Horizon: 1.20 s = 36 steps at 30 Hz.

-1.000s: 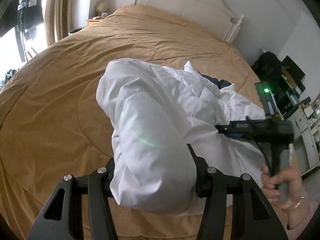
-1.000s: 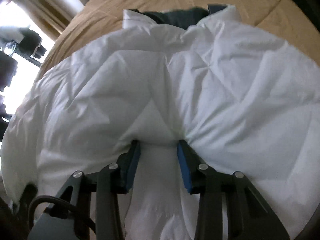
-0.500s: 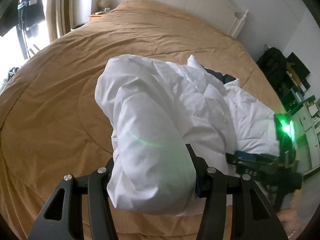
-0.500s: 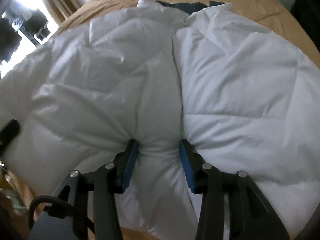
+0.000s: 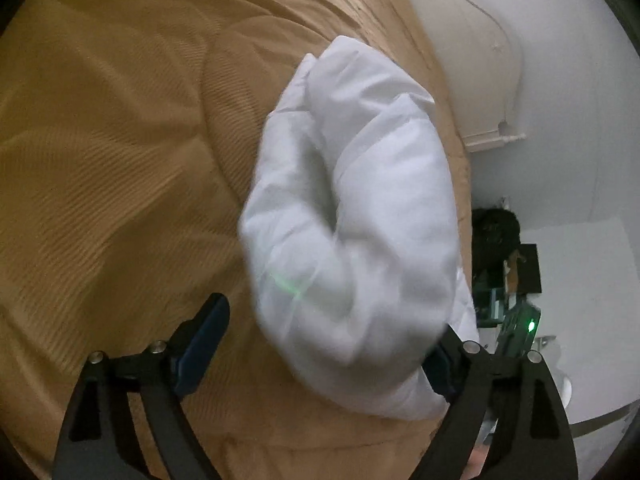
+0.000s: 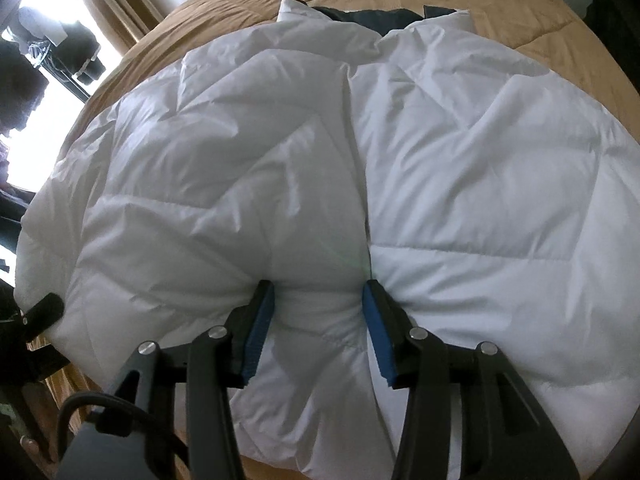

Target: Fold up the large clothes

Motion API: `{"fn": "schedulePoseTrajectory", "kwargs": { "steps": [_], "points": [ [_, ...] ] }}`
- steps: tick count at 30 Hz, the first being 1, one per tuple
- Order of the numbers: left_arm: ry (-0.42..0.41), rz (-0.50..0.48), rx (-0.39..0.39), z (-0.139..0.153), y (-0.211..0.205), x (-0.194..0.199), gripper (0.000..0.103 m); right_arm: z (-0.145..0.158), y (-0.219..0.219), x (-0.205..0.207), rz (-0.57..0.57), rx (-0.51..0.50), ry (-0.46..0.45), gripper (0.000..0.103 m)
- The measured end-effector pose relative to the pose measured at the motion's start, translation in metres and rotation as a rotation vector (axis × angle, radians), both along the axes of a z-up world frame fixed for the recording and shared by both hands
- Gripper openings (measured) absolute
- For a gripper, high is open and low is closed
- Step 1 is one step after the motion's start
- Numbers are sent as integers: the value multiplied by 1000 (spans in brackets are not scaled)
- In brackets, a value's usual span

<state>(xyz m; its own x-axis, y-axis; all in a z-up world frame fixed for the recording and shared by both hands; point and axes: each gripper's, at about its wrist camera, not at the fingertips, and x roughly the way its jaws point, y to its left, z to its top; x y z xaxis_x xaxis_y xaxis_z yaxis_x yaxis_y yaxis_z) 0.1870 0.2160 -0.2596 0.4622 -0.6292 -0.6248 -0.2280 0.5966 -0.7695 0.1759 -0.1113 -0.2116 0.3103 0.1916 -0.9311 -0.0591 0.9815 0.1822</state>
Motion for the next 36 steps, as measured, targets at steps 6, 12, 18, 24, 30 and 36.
{"fn": "schedulePoseTrajectory", "kwargs": {
  "steps": [6,12,18,24,30,36],
  "points": [
    [-53,-6,131,8,-26,35,58,13,-12,-18,3,11,-12,48],
    [-38,-7,112,6,-20,30,53,59,-10,55,-4,-20,-77,56],
    [-87,-40,157,21,-26,31,49,-20,-12,152,-104,-31,115,55],
    [-94,-57,185,27,-29,28,45,11,-38,153,-167,84,63,30],
    [-115,-76,212,36,-24,30,43,62,-43,35,-53,112,-32,30],
    [-177,-113,268,53,-44,26,42,-18,-37,-19,-6,79,59,29]
  ]
}}
